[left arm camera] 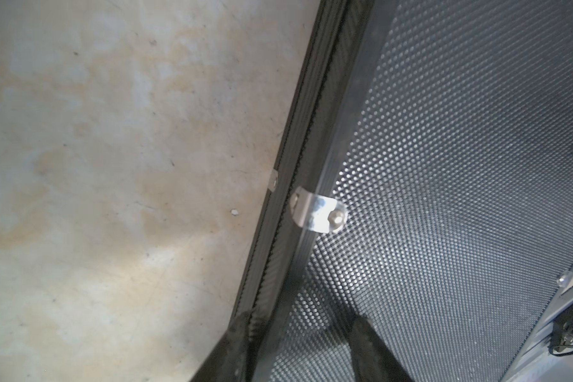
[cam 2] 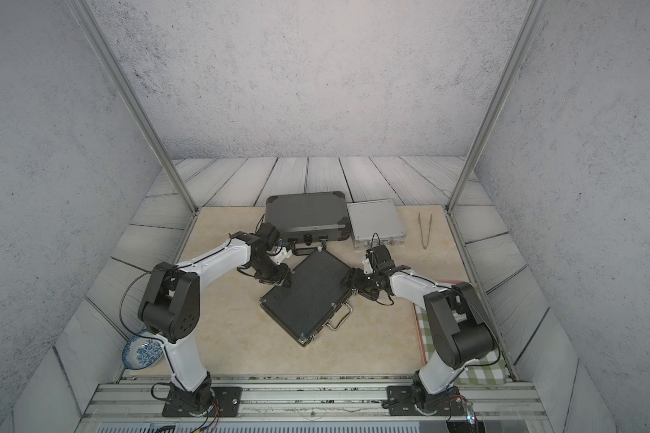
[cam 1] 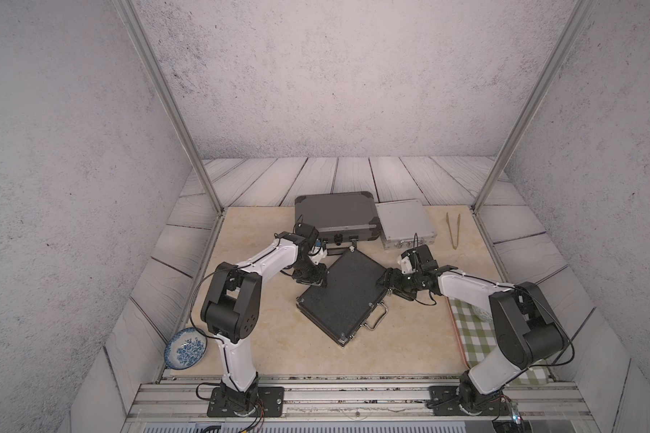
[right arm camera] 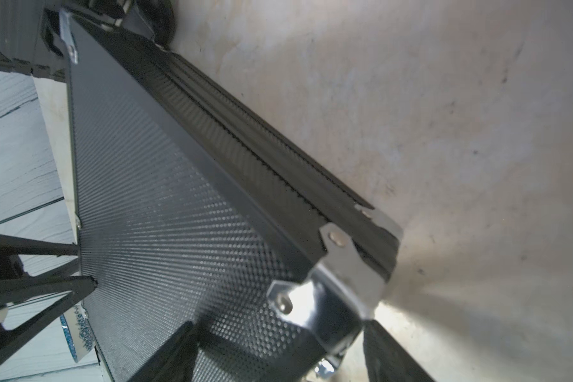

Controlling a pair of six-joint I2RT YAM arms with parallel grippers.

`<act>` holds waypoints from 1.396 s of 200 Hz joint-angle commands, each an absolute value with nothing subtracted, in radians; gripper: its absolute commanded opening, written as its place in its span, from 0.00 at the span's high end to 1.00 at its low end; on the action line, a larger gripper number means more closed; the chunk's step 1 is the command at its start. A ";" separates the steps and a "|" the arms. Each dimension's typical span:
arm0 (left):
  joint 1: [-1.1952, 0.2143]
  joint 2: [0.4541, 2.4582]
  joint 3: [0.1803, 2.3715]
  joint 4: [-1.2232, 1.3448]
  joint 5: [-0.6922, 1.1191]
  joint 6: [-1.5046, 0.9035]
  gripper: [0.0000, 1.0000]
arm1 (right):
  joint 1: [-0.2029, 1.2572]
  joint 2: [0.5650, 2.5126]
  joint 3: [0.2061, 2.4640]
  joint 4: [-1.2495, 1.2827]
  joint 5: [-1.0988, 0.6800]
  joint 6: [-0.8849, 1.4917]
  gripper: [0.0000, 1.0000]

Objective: Close the poker set cases
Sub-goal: Adjust the poker set case at the center of the board.

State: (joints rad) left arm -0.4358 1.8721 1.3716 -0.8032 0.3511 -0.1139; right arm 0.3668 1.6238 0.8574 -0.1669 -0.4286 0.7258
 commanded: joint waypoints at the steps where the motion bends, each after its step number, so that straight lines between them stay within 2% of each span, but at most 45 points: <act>1: -0.459 1.883 1.364 -0.806 0.322 -0.118 0.49 | 0.365 1.658 0.826 -0.145 -0.379 0.732 0.20; 173: -0.459 1.874 1.344 -0.782 0.359 -0.126 0.51 | 0.365 1.686 0.612 0.266 -0.400 0.934 0.18; 279: -0.459 1.894 1.338 -0.763 0.386 -0.123 0.54 | 0.395 1.678 0.529 0.485 -0.349 1.151 0.25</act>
